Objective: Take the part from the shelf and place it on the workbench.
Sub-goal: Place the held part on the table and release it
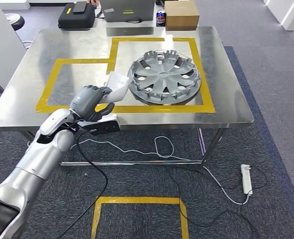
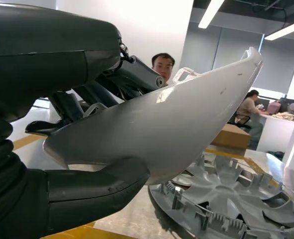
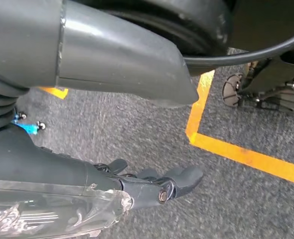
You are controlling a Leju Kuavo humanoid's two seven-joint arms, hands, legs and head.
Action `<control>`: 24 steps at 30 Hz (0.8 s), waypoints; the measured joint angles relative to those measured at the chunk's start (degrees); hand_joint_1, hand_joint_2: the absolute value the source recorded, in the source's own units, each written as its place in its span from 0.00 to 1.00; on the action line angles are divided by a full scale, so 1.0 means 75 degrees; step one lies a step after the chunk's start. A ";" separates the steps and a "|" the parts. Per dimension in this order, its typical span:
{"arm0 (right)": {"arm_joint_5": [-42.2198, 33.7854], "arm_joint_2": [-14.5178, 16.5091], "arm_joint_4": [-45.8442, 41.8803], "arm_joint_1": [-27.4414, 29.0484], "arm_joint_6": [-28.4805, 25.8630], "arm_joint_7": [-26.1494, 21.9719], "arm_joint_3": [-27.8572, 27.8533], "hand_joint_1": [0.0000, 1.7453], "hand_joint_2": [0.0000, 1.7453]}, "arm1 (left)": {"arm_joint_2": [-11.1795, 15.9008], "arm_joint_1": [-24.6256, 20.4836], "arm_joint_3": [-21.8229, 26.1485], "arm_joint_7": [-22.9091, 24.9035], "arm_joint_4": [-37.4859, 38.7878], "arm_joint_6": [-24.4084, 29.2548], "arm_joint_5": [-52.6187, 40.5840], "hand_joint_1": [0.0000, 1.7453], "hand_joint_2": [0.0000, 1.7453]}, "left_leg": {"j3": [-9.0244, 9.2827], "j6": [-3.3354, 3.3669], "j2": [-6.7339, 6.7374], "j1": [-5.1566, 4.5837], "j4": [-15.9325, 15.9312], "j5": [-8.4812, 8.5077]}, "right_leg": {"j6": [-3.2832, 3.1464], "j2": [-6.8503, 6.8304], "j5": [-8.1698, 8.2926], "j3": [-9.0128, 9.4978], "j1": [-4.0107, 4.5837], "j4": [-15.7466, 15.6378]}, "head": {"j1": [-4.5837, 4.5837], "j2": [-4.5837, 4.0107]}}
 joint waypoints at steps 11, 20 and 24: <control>0.0149 0.0039 0.0000 -0.0060 0.0052 0.0525 0.0294 0.00 0.00 | 0.0173 -0.0345 -0.0057 0.0782 0.0810 -0.0464 -0.0713 1.00 1.00 | 0.0037 0.0206 0.0627 -0.0031 -0.0045 0.0017 | 0.0127 -0.1154 -0.0401 -0.0441 0.0043 0.1051 | 0.0108 0.0000; 0.0097 0.0136 -0.0003 -0.0101 0.0097 0.0530 0.0358 0.00 0.00 | 0.0102 -0.1561 -0.0258 0.1451 0.2242 -0.0379 -0.1278 1.00 1.00 | 0.0023 0.0195 0.0681 -0.0093 -0.0078 0.0067 | 0.0045 -0.1104 -0.0081 0.0080 0.0073 0.0033 | 0.0090 0.0000; 0.0047 0.0173 -0.0001 -0.0096 0.0056 0.0641 0.0384 0.00 0.00 | 0.0236 -0.1801 -0.0226 0.1788 0.2624 0.0052 -0.1479 1.00 1.00 | 0.0046 0.0048 0.0709 -0.0080 -0.0136 0.0096 | -0.0020 -0.1087 -0.0079 0.0068 0.0088 0.0035 | 0.0090 0.0000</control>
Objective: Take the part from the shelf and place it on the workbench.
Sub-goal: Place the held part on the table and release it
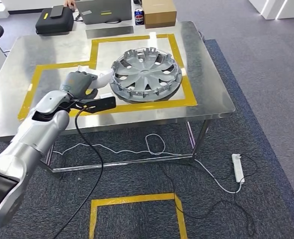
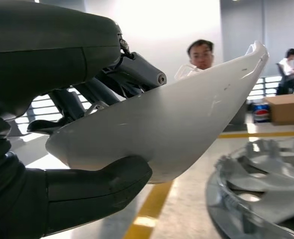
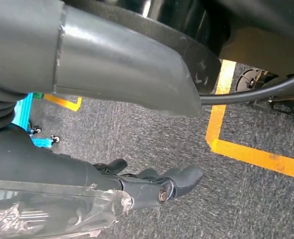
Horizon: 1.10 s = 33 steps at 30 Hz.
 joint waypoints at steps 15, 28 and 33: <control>-0.0036 0.0007 0.0001 -0.0011 0.0030 -0.0035 0.0108 0.00 0.00 | 0.0297 -0.0256 0.0304 0.0564 0.0538 0.0228 -0.0461 1.00 1.00 | -0.0024 -0.0041 0.0001 -0.0023 0.0029 0.0001 | -0.0010 -0.0002 0.0052 0.0000 -0.0029 -0.0016 | 0.0004 0.0000; -0.0162 0.0010 0.0004 -0.0042 -0.0044 -0.0097 0.0108 0.00 0.00 | 0.0754 -0.0384 0.0755 0.0418 0.0608 0.0219 -0.0617 1.00 1.00 | 0.0295 0.0193 0.0028 0.0045 -0.0076 -0.0297 | 0.0256 -0.0015 -0.0677 -0.1074 -0.0078 0.2088 | 0.0056 0.0000; -0.0163 0.0028 0.0009 -0.0015 -0.0052 -0.0083 0.0109 0.00 0.00 | 0.0781 -0.0350 0.0791 0.0417 0.0608 0.0220 -0.0622 1.00 1.00 | 0.0699 -0.0124 0.0018 0.0186 -0.0044 -0.0619 | 0.0436 -0.0117 0.0190 -0.0509 -0.0203 0.0456 | 0.0098 0.0000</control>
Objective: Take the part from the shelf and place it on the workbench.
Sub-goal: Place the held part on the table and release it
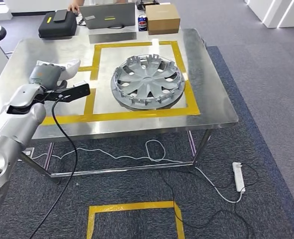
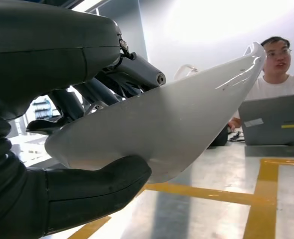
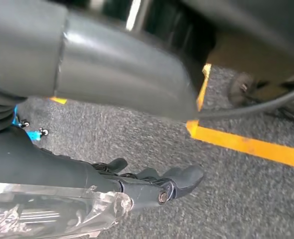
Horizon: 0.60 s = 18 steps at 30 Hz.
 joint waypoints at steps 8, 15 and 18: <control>0.0000 0.0024 -0.0002 0.0061 0.0004 -0.0002 0.0004 0.00 0.00 | 0.0039 0.0034 0.0029 -0.0001 -0.0036 0.0013 -0.0005 1.00 1.00 | -0.0981 -0.0370 -0.0013 0.0056 0.1683 0.0183 | -0.0605 0.0175 -0.0503 0.0652 0.0014 -0.0417 | -0.0074 0.0000; 0.0019 0.0110 -0.0002 0.0239 -0.0005 0.0000 0.0044 0.00 0.00 | 0.0138 0.0346 0.0122 -0.0038 -0.0012 0.0017 -0.0070 1.00 1.00 | -0.2012 -0.0072 -0.0028 -0.0138 0.0468 0.0757 | -0.0542 0.0456 -0.1295 0.2024 0.0019 -0.0853 | -0.0122 0.0000; 0.0023 0.0147 -0.0001 0.0233 -0.0009 0.0047 0.0089 0.00 0.00 | 0.0189 0.0340 0.0222 -0.0049 0.0002 0.0034 -0.0151 1.00 1.00 | -0.1892 0.0064 -0.0146 -0.0229 -0.0296 0.2072 | -0.0415 0.0551 -0.1694 0.2495 0.0080 -0.1023 | -0.0177 0.0000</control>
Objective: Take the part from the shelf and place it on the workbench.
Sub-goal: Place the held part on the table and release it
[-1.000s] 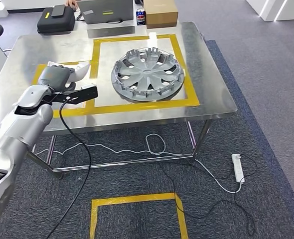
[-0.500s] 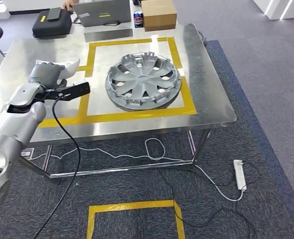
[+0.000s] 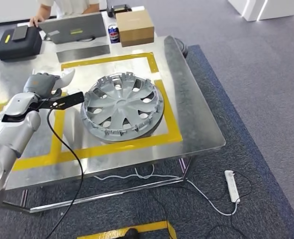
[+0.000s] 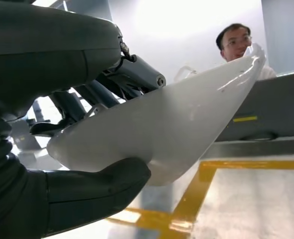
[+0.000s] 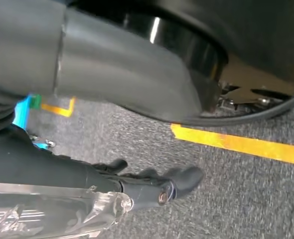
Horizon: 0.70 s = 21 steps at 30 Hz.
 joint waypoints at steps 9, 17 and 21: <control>-0.0012 0.0000 0.0001 -0.0097 0.0095 -0.0050 0.0103 0.00 0.00 | -0.0142 0.0257 0.0065 -0.0051 0.0017 -0.0020 -0.0119 1.00 1.00 | 0.0787 0.0217 -0.0016 0.0014 0.0172 -0.0974 | -0.0113 -0.0421 -0.0781 -0.1523 0.0236 0.2450 | -0.0031 0.0000; -0.0021 0.0046 -0.0029 -0.0093 0.0114 -0.0052 0.0106 0.00 0.00 | -0.0186 0.0165 0.0096 -0.0067 0.0047 -0.0028 -0.0110 1.00 1.00 | 0.0960 0.0201 -0.0076 -0.0054 0.0247 -0.1256 | 0.0108 -0.0348 0.1124 -0.1688 0.0075 0.0566 | -0.0031 0.0000; -0.0034 0.0045 -0.0028 -0.0135 0.0114 -0.0058 0.0105 0.00 0.00 | -0.0196 -0.0042 0.0116 -0.0091 0.0047 -0.0029 -0.0158 1.00 1.00 | 0.0900 0.0378 -0.0079 -0.0066 0.0252 -0.1169 | 0.0126 -0.0230 0.1115 -0.1724 0.0044 0.0516 | -0.0038 0.0000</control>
